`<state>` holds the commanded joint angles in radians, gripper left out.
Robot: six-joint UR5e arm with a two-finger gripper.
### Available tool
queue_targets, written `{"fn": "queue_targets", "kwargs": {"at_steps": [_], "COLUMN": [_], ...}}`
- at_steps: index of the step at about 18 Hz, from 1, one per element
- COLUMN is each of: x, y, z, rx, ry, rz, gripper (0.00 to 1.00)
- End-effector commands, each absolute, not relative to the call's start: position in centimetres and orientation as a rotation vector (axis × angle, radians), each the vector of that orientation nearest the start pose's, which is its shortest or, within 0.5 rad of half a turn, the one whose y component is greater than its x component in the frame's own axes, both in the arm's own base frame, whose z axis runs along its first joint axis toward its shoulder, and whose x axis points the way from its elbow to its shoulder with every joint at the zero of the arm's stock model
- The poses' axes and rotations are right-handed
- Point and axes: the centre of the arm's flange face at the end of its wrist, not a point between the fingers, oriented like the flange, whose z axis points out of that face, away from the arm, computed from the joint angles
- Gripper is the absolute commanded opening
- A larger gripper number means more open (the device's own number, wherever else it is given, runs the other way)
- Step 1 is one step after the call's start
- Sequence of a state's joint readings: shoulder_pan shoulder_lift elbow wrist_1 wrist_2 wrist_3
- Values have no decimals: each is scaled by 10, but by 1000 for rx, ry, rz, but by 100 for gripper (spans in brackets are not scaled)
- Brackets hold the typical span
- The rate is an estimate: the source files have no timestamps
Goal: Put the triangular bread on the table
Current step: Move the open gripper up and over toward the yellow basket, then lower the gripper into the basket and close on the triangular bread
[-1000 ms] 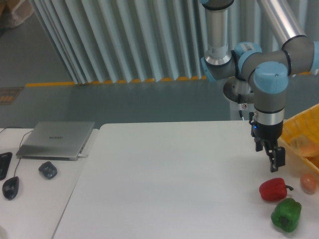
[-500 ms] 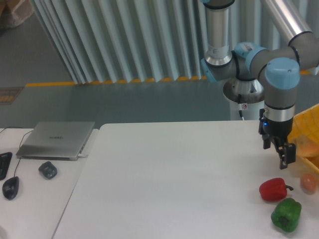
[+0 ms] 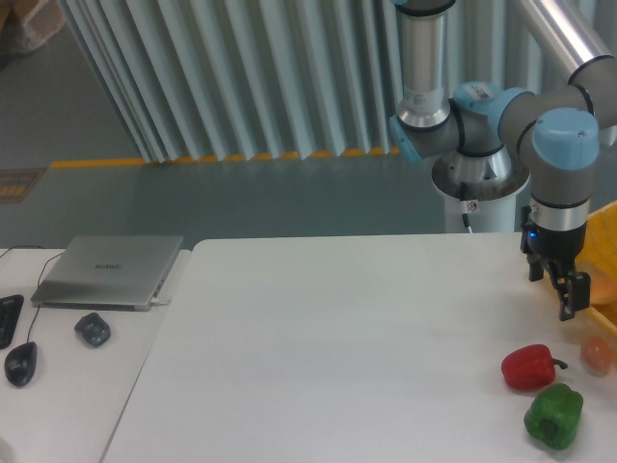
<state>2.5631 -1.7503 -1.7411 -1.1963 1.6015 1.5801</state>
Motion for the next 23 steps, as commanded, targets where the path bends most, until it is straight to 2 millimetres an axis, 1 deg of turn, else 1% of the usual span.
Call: {"fn": "queue_targets", "kwargs": {"at_steps": [1, 2, 3, 5, 9, 11, 12, 18, 20, 21, 23], "x": [-393, -397, -397, -406, -407, -404, -403, -410, -415, -419, -425], "y": [399, 394, 395, 387, 382, 381, 381, 372, 372, 370, 367], "z": [353, 363, 364, 371, 365, 356, 354, 349, 341, 332, 327], "rx": [-3036, -3016, -2991, -2987, -3008, -3022, -3021, -3030, -3033, -3038, -3042], "ry": [883, 852, 846, 823, 816, 813, 818, 791, 784, 775, 761], "rz": [37, 36, 36, 57, 25, -59, -61, -77, -96, -122, -134], "gripper": [100, 100, 100, 100, 100, 100, 100, 100, 100, 100, 100]}}
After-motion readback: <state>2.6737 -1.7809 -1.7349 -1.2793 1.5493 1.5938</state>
